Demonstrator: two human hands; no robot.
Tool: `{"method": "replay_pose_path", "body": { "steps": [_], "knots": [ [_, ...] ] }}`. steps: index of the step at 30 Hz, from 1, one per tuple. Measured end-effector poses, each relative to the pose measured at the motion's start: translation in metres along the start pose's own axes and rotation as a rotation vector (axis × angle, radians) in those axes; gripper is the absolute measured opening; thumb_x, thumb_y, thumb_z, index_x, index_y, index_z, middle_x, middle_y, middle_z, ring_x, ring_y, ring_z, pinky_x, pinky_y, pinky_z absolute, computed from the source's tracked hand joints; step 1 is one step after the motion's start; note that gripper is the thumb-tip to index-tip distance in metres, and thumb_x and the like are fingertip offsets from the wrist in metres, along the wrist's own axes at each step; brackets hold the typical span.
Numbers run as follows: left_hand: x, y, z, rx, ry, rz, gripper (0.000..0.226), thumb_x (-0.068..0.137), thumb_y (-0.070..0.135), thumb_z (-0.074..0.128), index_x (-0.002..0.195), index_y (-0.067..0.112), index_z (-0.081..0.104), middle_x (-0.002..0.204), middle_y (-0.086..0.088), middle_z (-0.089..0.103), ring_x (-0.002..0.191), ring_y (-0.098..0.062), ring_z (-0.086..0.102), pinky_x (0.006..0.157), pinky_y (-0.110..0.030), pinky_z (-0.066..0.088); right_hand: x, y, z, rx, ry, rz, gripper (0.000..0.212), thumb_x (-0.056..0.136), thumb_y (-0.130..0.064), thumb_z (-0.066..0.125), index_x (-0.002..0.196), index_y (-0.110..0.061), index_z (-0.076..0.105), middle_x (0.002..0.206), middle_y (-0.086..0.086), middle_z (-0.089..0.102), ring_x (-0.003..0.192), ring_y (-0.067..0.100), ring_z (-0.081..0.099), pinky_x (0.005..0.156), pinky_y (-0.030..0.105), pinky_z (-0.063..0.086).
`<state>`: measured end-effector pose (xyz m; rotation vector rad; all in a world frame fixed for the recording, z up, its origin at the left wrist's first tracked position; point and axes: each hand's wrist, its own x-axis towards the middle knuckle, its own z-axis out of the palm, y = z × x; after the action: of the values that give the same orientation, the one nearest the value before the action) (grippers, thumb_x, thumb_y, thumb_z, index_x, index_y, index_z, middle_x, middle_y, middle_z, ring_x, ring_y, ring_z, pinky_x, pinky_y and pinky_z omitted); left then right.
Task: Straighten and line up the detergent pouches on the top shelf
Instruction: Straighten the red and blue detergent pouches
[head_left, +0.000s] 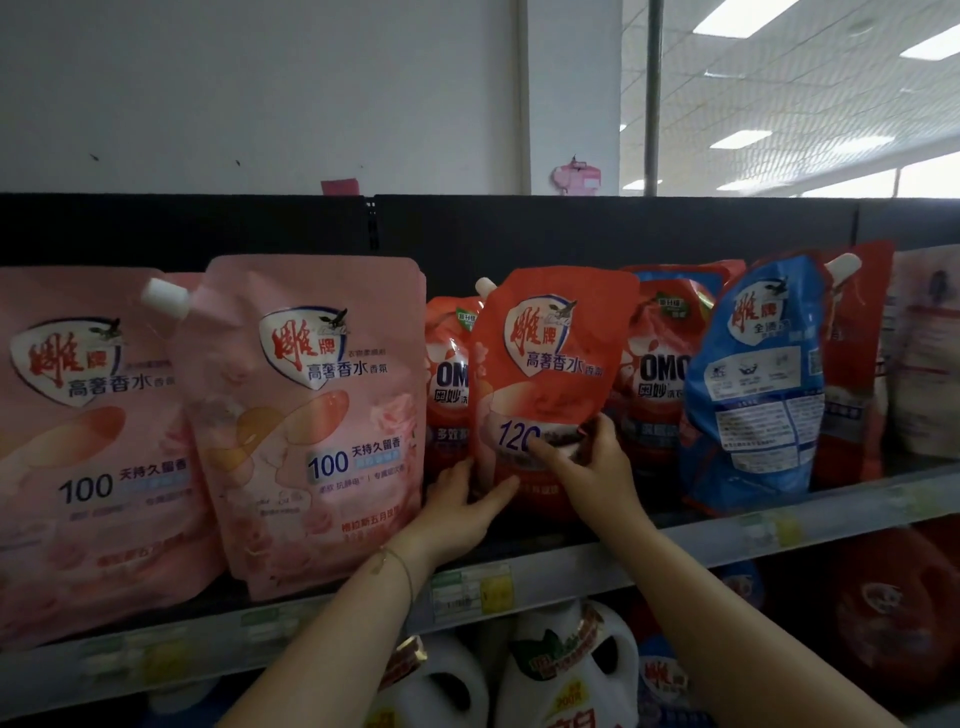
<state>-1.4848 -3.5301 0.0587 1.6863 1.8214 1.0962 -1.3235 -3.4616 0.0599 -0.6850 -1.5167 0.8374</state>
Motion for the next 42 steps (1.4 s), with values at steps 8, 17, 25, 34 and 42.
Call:
{"method": "replay_pose_path", "body": {
  "steps": [8, 17, 25, 34, 42],
  "knots": [
    [-0.005, 0.007, 0.005, -0.079, 0.05, 0.118, 0.069, 0.092, 0.036, 0.059, 0.147, 0.019, 0.023, 0.142, 0.006, 0.037, 0.117, 0.002, 0.03, 0.093, -0.008, 0.022, 0.009, 0.002, -0.001, -0.103, 0.019, -0.016, 0.027, 0.084, -0.017, 0.072, 0.105, -0.025, 0.056, 0.091, -0.02, 0.059, 0.083, -0.002, 0.056, 0.072, 0.017, 0.044],
    [-0.012, -0.003, 0.016, 0.412, 0.26, 0.357, 0.1, 0.087, 0.064, 0.044, 0.14, 0.036, -0.036, 0.152, 0.012, -0.035, 0.141, -0.006, -0.025, 0.116, -0.032, -0.005, 0.038, 0.0, -0.016, 0.049, -0.322, 0.236, 0.02, 0.085, -0.006, 0.068, 0.103, -0.014, 0.063, 0.105, 0.006, 0.068, 0.092, 0.017, 0.065, 0.082, 0.033, 0.054],
    [-0.014, 0.003, 0.017, 0.822, 0.301, 0.308, 0.073, 0.098, 0.054, 0.024, 0.144, 0.032, -0.028, 0.142, 0.005, -0.049, 0.136, -0.014, -0.038, 0.114, -0.032, -0.014, 0.065, 0.006, 0.002, 0.029, -0.532, 0.352, 0.031, 0.084, -0.01, 0.07, 0.113, -0.015, 0.061, 0.114, 0.009, 0.066, 0.106, 0.028, 0.063, 0.095, 0.048, 0.049],
    [0.018, 0.031, 0.019, 1.184, 0.35, 0.293, 0.094, 0.093, 0.046, 0.046, 0.14, 0.018, -0.031, 0.145, 0.0, -0.041, 0.132, -0.019, -0.039, 0.11, -0.04, -0.018, 0.068, -0.001, -0.003, -0.251, -0.465, 0.135, 0.036, 0.082, -0.021, 0.075, 0.116, -0.016, 0.064, 0.114, 0.005, 0.067, 0.108, 0.023, 0.062, 0.083, 0.028, 0.046],
    [0.057, 0.028, 0.022, 1.319, 0.345, 0.279, 0.108, 0.086, 0.065, 0.042, 0.136, 0.02, -0.042, 0.142, -0.008, -0.041, 0.134, -0.026, -0.036, 0.108, -0.046, -0.022, 0.051, -0.002, -0.024, -0.458, -0.331, 0.021, 0.05, 0.084, -0.031, 0.069, 0.124, -0.013, 0.046, 0.122, 0.005, 0.06, 0.11, 0.022, 0.058, 0.082, 0.028, 0.048]
  ]
}}
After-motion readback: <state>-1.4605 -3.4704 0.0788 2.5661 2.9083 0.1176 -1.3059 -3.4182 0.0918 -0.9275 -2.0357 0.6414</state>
